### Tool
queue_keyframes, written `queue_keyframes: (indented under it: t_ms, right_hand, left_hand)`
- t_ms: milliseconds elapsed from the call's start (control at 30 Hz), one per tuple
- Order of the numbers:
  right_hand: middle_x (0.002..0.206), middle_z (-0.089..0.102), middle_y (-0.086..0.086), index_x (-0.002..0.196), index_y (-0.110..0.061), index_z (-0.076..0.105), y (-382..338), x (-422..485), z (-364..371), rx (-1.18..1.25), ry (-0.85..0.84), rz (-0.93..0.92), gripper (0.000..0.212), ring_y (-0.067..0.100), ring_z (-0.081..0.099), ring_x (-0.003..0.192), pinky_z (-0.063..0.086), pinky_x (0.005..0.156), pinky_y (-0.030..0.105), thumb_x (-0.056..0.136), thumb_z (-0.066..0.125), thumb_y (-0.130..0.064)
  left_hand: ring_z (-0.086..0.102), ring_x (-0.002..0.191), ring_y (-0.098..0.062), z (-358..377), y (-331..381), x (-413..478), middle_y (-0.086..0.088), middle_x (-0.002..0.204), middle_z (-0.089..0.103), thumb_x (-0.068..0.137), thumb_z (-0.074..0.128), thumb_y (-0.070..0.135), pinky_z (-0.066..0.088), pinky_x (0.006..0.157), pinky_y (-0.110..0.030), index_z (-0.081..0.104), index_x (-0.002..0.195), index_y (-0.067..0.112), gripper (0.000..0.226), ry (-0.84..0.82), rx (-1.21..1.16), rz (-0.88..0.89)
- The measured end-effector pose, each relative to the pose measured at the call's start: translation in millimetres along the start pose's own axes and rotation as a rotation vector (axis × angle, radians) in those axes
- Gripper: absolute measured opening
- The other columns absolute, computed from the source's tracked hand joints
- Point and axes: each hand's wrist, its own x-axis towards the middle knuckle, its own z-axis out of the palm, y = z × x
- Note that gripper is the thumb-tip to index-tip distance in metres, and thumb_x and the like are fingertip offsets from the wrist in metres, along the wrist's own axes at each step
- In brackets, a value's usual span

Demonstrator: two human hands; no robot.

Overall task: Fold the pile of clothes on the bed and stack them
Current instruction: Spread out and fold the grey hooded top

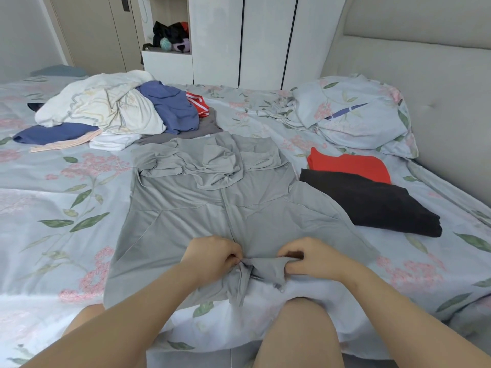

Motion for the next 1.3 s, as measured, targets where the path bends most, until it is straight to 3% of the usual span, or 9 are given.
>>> queue_keyframes:
  t_ms: [133,233,400,500,633,767,967,1133,1300]
  right_hand:
    - [0.055,0.036,-0.003,0.057,-0.016,0.037,-4,11,5,-0.021,0.084,0.013,0.035,0.006,0.031,0.053,0.029,0.057,0.031,0.086,0.055,-0.012]
    - [0.079,0.057,-0.011,0.086,-0.024,0.063,-3,14,16,-0.215,0.029,-0.001,0.016,0.01,0.05,0.079,0.042,0.077,0.033,0.077,0.055,-0.035]
    - [0.084,0.046,-0.027,0.105,-0.035,0.065,2,7,13,-0.24,-0.016,-0.062,0.061,0.001,0.046,0.089,0.04,0.087,0.029,0.051,0.045,-0.055]
    - [0.083,0.05,-0.024,0.101,-0.033,0.067,2,9,13,-0.273,-0.022,-0.074,0.047,0.004,0.049,0.089,0.042,0.086,0.029,0.062,0.048,-0.05]
    - [0.097,0.062,-0.006,0.101,-0.022,0.069,-2,15,14,-0.376,-0.018,-0.121,0.025,0.013,0.053,0.095,0.042,0.084,0.032,0.082,0.057,-0.012]
    - [0.095,0.058,-0.001,0.104,-0.012,0.061,-11,24,4,-0.273,-0.024,-0.03,0.027,0.015,0.051,0.089,0.041,0.076,0.029,0.083,0.048,-0.001]
    - [0.102,0.059,0.013,0.113,-0.01,0.045,-36,64,-16,-0.261,0.09,0.099,0.024,0.026,0.055,0.089,0.037,0.067,0.031,0.091,0.039,-0.003]
    - [0.112,0.052,0.009,0.122,-0.017,0.037,-36,88,22,-0.532,0.16,0.074,0.032,0.032,0.059,0.095,0.036,0.064,0.033,0.092,0.046,-0.012]
    - [0.106,0.051,0.008,0.115,-0.013,0.05,-16,78,29,-0.645,0.296,-0.111,0.034,0.032,0.061,0.081,0.026,0.048,0.027,0.09,0.035,-0.03]
  left_hand:
    - [0.05,0.108,-0.003,1,-5,-10,0.019,0.107,0.056,0.079,0.04,0.072,0.04,0.083,-0.024,0.055,0.114,0.035,0.053,-0.113,-0.062,0.029]
    - [0.044,0.12,-0.002,6,-10,-18,0.023,0.129,0.048,0.054,0.022,0.082,0.039,0.089,-0.022,0.046,0.126,0.038,0.088,-0.141,0.043,0.149]
    - [0.053,0.105,-0.002,6,-18,-10,0.018,0.111,0.06,0.075,0.031,0.067,0.042,0.077,-0.023,0.059,0.1,0.031,0.053,-0.057,-0.059,0.12]
    - [0.057,0.101,-0.006,6,-20,-4,0.017,0.107,0.064,0.088,0.044,0.051,0.044,0.077,-0.025,0.059,0.094,0.027,0.029,-0.073,-0.075,0.038]
    - [0.058,0.09,-0.013,7,-21,2,0.015,0.078,0.055,0.093,0.046,0.036,0.038,0.067,-0.024,0.055,0.087,0.029,0.013,-0.01,-0.209,-0.153]
    - [0.055,0.085,-0.018,7,-19,17,0.008,0.081,0.057,0.094,0.045,0.022,0.039,0.066,-0.027,0.051,0.08,0.023,0.016,0.021,-0.369,-0.377]
    - [0.056,0.094,-0.029,-8,-17,30,-0.004,0.108,0.048,0.096,0.043,0.019,0.04,0.071,-0.03,0.052,0.107,0.016,0.014,0.237,-0.403,-0.625]
    - [0.057,0.095,-0.021,3,-3,12,-0.001,0.098,0.063,0.093,0.043,0.053,0.044,0.081,-0.033,0.053,0.102,0.016,0.039,0.152,-0.656,-0.44]
    - [0.036,0.125,-0.017,19,-5,3,0.006,0.131,0.042,0.082,0.053,0.061,0.028,0.105,-0.025,0.037,0.136,0.023,0.068,0.008,-0.135,-0.24]
